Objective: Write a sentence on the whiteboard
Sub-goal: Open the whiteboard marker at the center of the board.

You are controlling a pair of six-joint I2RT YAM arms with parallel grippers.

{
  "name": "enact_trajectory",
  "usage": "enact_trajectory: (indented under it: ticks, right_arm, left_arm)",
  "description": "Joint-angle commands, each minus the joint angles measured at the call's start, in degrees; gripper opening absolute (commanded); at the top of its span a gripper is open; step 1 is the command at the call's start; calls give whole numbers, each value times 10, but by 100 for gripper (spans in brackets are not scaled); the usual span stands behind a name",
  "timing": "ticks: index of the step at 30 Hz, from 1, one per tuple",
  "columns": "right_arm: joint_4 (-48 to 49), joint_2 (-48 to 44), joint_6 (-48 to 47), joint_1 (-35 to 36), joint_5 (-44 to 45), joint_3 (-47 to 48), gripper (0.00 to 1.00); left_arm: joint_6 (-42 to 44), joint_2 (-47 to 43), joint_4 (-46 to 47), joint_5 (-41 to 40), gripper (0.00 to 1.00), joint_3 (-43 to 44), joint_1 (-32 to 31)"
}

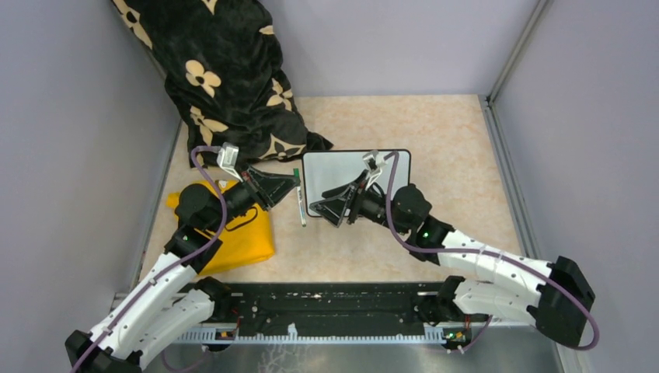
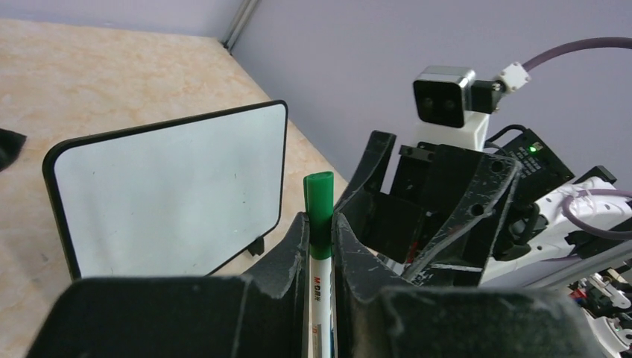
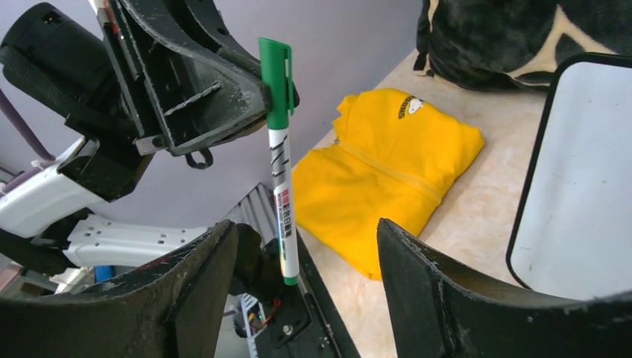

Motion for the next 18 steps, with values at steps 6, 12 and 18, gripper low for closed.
enact_trajectory:
  ticks: [6,12,18]
  right_arm:
    - [135,80,62,7,-46,60,63]
    - [160,119,85,10,-73,83,56]
    - [173,146,103,11,-109,98,41]
  left_arm:
    - [-32,-15,58,30,0,-10,0]
    - [-37,-21,71,38,0,-15,0]
    - [-40,-27,76,43,0,-21,0]
